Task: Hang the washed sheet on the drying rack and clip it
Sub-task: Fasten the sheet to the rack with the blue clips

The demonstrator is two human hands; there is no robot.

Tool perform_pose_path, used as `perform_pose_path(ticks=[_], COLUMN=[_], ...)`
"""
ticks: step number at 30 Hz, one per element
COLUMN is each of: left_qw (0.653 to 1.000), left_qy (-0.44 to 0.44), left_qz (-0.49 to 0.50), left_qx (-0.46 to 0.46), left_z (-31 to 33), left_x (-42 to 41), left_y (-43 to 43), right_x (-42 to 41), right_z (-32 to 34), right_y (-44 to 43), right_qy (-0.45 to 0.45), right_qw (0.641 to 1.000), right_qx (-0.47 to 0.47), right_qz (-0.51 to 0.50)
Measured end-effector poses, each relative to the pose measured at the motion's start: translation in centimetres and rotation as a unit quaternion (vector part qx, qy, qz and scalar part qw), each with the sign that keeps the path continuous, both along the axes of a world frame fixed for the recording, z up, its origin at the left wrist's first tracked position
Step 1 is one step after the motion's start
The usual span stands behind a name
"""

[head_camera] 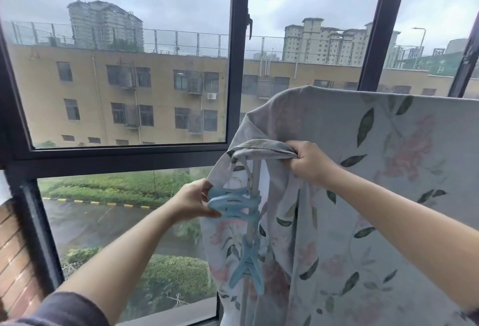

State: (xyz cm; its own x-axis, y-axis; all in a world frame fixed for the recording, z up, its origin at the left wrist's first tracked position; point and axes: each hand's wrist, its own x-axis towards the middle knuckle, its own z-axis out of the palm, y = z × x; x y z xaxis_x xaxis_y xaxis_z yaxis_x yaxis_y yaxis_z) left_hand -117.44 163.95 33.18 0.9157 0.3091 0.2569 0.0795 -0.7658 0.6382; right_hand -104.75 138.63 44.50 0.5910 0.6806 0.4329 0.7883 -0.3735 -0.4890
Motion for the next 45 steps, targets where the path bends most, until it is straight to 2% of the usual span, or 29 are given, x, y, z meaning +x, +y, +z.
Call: perform_pose_path(ticks=[3,10,13,17,20,25,28,30,34,38,41,45], left_qw=[0.997,0.996,0.992,0.969,0.955,0.955,0.954,0.950,0.950,0.988,0.995,0.995], left_qy=[-0.060,-0.079,-0.095,-0.158,-0.190,-0.177,-0.176,-0.181,-0.176,-0.077,-0.028,0.020], left_qz=[0.038,0.039,0.018,-0.022,-0.055,-0.067,-0.076,-0.087,-0.088,-0.008,0.044,0.072], left_qx=[0.011,-0.007,-0.075,-0.188,-0.223,-0.230,-0.230,-0.240,-0.244,-0.131,-0.084,-0.071], left_z=[1.1,1.3,0.5,0.4,0.9,0.9,0.5,0.3,-2.1,-8.2,-12.0,-14.1], left_x=[-0.9,-5.4,-7.8,-9.3,-9.0,-7.5,-6.4,-5.8,-5.2,-4.8,-3.6,-2.1], left_y=[-0.1,1.1,-0.1,-3.0,-5.0,-6.7,-7.3,-7.7,-7.7,-7.4,-8.2,-10.4], right_x=[0.0,-0.4,-1.7,-3.9,-4.3,-4.8,-4.8,-4.9,-5.0,-4.0,-3.3,-3.3], right_z=[-0.2,-1.3,-2.3,-4.5,-6.2,-7.3,-7.4,-7.3,-7.1,-6.0,-5.5,-5.9], right_y=[0.5,1.4,1.7,1.6,1.6,1.1,0.2,-0.3,-1.3,-2.9,-3.7,-4.0], right_qy=[-0.001,0.009,0.039,0.046,0.055,0.124,0.258,0.290,0.233,0.171,0.135,0.092], right_qw=[1.000,0.999,0.996,0.987,0.980,0.974,0.934,0.925,0.953,0.975,0.985,0.990], right_qx=[0.012,0.036,0.069,0.111,0.096,0.059,0.091,0.119,0.116,0.074,0.016,-0.011], right_qz=[-0.009,-0.012,0.032,0.105,0.164,0.182,0.230,0.214,0.157,0.118,0.105,0.103])
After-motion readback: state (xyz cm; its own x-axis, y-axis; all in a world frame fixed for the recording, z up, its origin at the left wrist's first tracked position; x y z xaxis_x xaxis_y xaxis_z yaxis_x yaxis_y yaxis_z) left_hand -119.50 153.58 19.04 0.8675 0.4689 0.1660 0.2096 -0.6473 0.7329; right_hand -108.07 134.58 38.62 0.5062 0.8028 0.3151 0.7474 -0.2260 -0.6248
